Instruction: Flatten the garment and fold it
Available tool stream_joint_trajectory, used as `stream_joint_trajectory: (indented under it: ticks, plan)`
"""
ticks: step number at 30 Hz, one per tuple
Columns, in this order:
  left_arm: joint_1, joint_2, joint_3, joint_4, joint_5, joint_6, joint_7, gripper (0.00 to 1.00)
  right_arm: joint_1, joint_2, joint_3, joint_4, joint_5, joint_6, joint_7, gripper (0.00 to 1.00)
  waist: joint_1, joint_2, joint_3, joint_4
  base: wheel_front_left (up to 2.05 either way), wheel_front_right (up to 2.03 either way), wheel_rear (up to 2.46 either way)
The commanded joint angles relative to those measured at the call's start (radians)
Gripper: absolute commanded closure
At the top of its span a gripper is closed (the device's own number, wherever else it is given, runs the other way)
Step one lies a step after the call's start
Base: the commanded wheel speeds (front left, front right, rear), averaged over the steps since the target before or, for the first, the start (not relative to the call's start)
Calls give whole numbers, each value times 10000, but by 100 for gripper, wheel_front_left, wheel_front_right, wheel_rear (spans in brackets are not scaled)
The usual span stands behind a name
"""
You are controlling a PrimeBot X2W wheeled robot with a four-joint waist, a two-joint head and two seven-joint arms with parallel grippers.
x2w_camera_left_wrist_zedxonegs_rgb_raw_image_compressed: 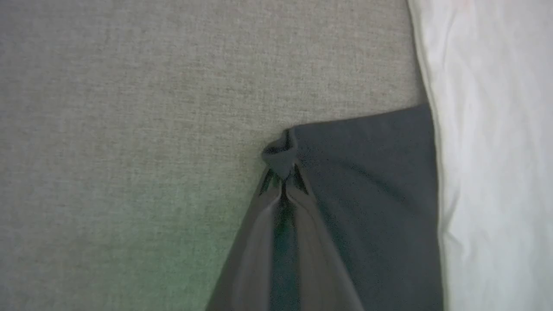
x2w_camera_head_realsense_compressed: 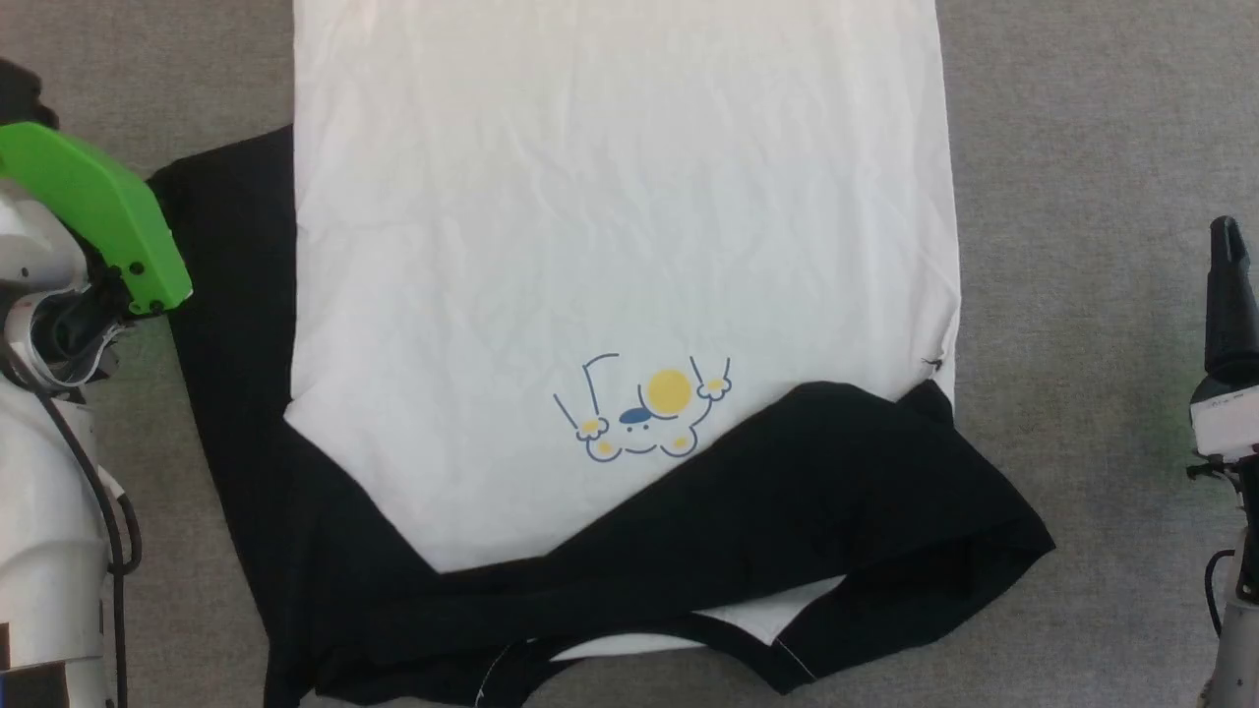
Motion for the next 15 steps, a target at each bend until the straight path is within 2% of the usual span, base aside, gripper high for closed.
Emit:
stream_joint_trajectory:
  ticks: [1, 6, 10, 15]
  plan:
    - [303, -30, 160, 220, -123, 127, -290, 100, -159, 8, -20, 95, -62, -11, -55, 0, -1, 0, -112, 109, 0, 0, 0]
    - [125, -105, 1002, 318, -359, 660, -1550, 100, -176, 8, -20, 336, -144, -11, -26, 0, -1, 0, -527, 322, 0, 0, 0]
    - [128, 141, 1609, 548, -310, 1078, -2437, 100, -149, 8, -15, 426, -195, -11, 13, 0, -1, 0, -969, 469, 0, 0, 0]
    - [173, 328, 2056, 953, -377, 1198, -3205, 100, -21, 8, -40, 508, -243, -11, 97, 0, -1, 0, -1513, 638, 0, 0, 0]
